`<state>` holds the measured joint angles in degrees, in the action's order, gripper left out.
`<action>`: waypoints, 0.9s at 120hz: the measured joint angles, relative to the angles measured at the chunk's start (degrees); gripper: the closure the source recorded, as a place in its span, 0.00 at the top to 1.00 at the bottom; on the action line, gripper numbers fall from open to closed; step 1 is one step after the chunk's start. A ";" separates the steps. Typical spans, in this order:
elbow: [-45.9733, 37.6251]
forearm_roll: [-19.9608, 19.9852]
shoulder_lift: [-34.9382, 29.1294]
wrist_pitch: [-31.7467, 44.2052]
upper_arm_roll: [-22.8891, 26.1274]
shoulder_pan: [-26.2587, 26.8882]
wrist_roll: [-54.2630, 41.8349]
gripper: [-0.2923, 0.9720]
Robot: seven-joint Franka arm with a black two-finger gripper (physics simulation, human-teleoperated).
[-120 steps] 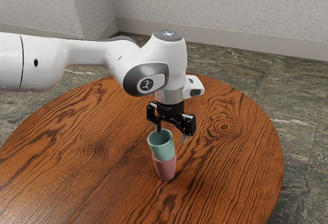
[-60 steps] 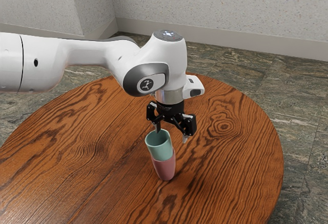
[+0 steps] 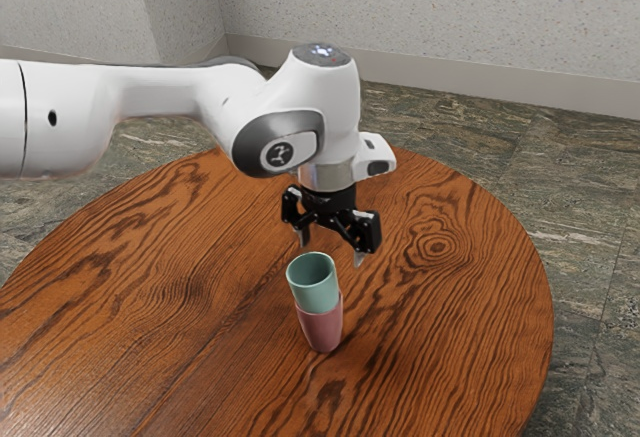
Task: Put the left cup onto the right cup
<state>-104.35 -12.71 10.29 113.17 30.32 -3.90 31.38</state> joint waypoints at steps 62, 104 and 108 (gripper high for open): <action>0.59 2.66 -6.77 -5.05 -8.34 0.15 -0.99 0.77; 6.57 5.33 -8.66 -10.23 -20.09 -0.51 -7.03 0.77; 7.15 5.45 -8.70 -10.81 -21.05 -0.75 -7.87 0.77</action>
<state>-97.20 -7.26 1.59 102.36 9.27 -4.65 23.51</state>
